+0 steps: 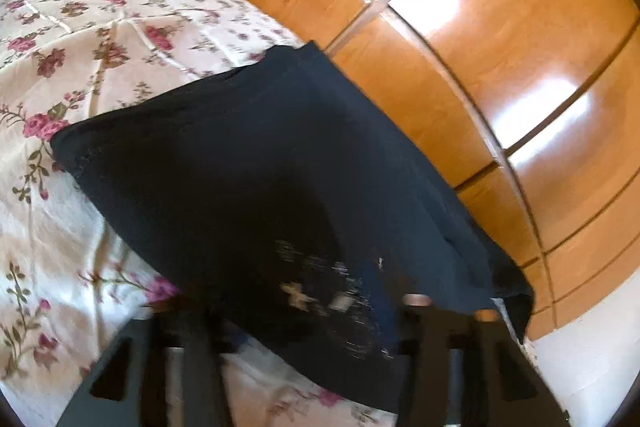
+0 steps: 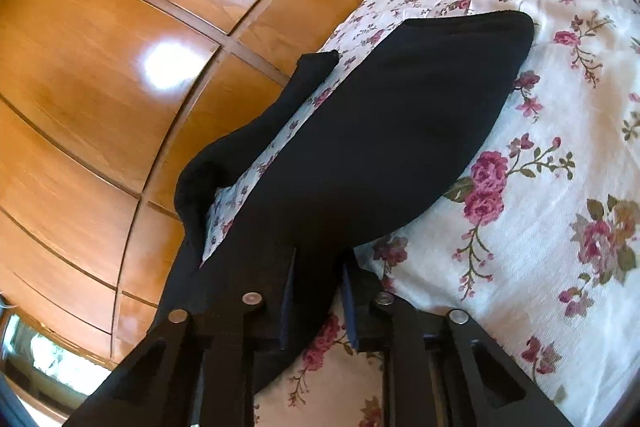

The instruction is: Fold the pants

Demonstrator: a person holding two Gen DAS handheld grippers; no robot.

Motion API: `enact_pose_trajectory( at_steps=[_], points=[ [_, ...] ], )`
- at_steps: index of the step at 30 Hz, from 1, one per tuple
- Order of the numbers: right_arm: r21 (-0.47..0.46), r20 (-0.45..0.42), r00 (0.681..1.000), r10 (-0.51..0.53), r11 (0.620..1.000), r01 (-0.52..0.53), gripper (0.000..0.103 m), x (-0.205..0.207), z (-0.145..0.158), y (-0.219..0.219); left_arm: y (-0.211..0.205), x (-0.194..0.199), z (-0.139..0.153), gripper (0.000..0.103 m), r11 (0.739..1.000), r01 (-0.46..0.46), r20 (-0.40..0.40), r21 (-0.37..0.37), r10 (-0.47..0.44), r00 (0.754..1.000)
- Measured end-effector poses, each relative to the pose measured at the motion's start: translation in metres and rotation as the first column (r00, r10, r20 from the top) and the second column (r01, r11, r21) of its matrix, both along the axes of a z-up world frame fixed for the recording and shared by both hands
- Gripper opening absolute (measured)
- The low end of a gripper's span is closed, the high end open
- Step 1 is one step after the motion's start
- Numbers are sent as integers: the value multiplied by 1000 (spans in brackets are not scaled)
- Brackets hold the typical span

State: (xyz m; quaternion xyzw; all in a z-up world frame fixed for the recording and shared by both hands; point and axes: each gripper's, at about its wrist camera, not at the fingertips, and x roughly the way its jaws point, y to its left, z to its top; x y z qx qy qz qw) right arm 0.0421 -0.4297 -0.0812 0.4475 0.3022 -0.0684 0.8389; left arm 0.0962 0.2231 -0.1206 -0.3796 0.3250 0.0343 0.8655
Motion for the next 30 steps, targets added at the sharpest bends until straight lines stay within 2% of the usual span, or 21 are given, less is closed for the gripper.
enact_pose_trajectory(
  at_steps=[1, 5, 7, 10, 13, 16, 19, 30],
  points=[
    [-21, -5, 1000, 1, 1000, -1, 16, 1, 0, 2, 3, -1, -3, 24, 1000, -9, -6, -14, 9, 1000],
    [-47, -1, 1000, -1, 999, 1, 14, 1, 1, 3, 14, -5, -10, 10, 996, -8, 0, -88, 8, 1000],
    [-67, 0, 1000, -10, 998, 10, 13, -1, 5, 5, 15, -9, -6, 7, 996, -12, 3, -88, 13, 1000],
    [-88, 10, 999, -34, 996, 35, 10, -5, 12, 6, 13, -20, 9, 7, 999, -7, 38, -33, 8, 999],
    [-80, 25, 998, -52, 995, 54, 9, -13, 18, 4, 14, -33, 21, 7, 1000, 19, 70, -21, -17, 997],
    [-129, 30, 999, -27, 991, 31, 9, -20, 30, 6, 17, -49, 27, 6, 1000, 23, 78, -9, -22, 997],
    [-174, 27, 1000, 13, 985, -8, 9, -29, 41, 9, 26, -68, 30, 6, 1000, 21, 67, -20, -20, 998],
    [-155, -48, 996, 76, 984, -82, 9, -81, 46, 24, 43, -118, 31, 6, 1000, 8, 0, -3, -8, 1000]
  ],
)
